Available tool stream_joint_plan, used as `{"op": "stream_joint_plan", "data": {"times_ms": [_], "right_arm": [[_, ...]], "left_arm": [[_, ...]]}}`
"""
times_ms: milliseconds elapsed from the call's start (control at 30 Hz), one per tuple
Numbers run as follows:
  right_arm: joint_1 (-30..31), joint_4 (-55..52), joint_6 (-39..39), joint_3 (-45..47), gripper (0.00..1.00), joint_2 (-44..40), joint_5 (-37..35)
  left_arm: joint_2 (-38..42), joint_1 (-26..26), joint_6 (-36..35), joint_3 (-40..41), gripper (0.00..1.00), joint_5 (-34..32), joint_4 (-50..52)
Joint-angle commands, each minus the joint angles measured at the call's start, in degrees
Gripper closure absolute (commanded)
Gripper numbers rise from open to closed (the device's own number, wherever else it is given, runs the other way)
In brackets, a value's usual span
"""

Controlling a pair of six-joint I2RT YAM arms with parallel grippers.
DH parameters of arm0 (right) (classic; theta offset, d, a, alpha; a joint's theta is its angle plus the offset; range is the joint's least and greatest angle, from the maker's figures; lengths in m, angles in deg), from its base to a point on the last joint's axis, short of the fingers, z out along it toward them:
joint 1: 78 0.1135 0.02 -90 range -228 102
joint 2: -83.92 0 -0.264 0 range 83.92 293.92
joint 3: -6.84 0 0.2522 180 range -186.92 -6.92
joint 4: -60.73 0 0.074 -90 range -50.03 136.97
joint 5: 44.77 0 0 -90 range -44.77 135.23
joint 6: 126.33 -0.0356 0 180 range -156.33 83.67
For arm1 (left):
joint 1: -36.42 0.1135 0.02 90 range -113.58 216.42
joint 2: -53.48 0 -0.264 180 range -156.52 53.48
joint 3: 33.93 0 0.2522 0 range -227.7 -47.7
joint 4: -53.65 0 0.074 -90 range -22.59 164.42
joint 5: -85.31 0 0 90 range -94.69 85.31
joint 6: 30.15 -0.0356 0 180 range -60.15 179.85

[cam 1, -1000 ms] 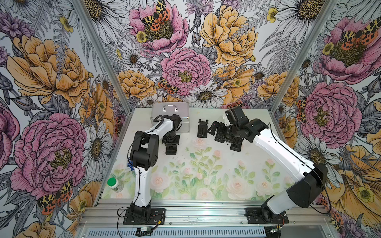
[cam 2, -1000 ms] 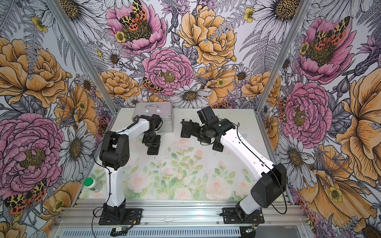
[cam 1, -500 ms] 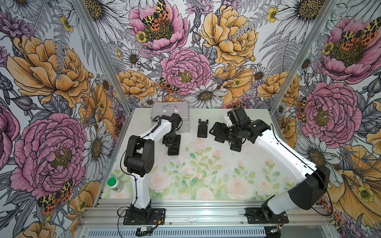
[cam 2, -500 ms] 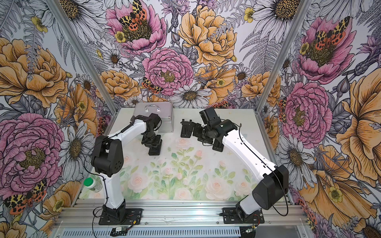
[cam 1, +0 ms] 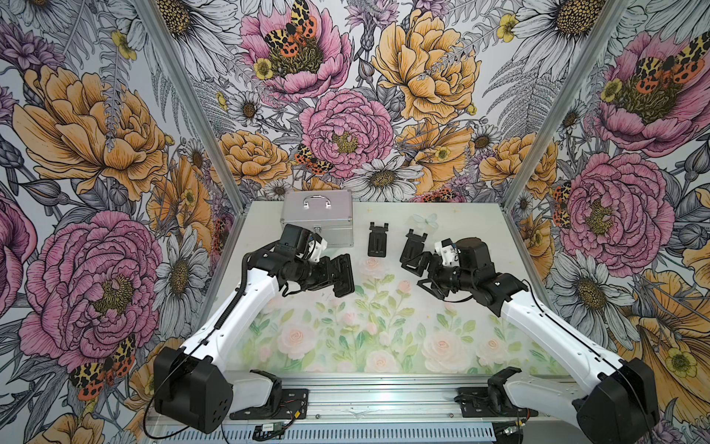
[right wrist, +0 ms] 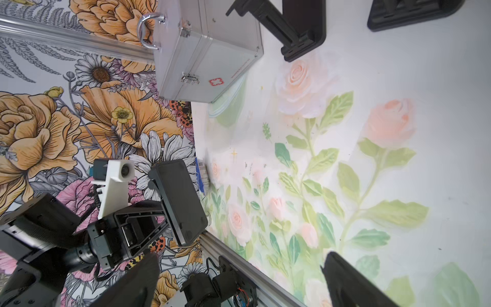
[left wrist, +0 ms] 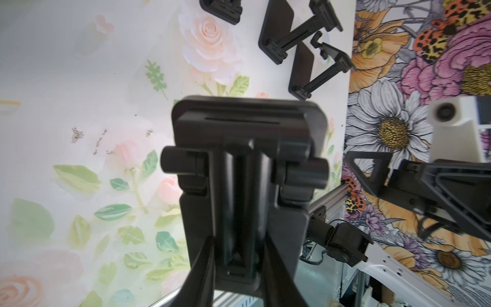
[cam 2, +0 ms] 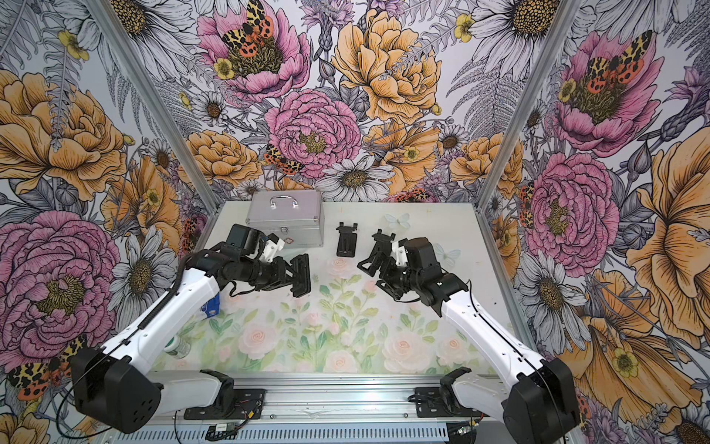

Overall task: Open the phone stand
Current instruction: Pick up the phone stand at the center of the board, then open the phone stand.

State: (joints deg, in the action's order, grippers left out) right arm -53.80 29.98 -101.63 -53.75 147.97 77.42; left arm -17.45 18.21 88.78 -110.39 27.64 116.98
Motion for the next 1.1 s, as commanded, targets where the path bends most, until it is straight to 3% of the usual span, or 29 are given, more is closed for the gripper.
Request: {"op": "stream_joint_plan", "data": {"times_ms": [0,133,333,467,800,1067], "right_arm": [[1.12,23.22,-14.21,7.77,0.01,-4.98,4.99],[3.27,29.28,-18.55,14.18,0.01,-8.64,4.72],[7.62,31.25,-17.06,14.77,0.01,-10.23,6.04],[9.9,33.59,-16.44,14.5,0.01,-8.78,7.09],[14.51,34.09,-14.33,12.59,0.01,-3.13,5.08],[17.3,42.0,-16.7,12.59,0.01,-0.21,2.82]], "left_arm": [[5.29,0.71,8.34,4.64,1.0,13.8,-13.87],[8.07,0.61,14.7,10.0,1.0,20.64,-21.17],[8.93,-1.02,22.61,15.15,1.0,27.58,-31.19],[8.59,-1.6,40.71,23.33,1.0,30.14,-56.92],[6.89,-3.93,42.02,23.77,1.0,31.18,-57.91],[6.71,-3.86,41.75,24.9,1.0,31.07,-57.91]]}}
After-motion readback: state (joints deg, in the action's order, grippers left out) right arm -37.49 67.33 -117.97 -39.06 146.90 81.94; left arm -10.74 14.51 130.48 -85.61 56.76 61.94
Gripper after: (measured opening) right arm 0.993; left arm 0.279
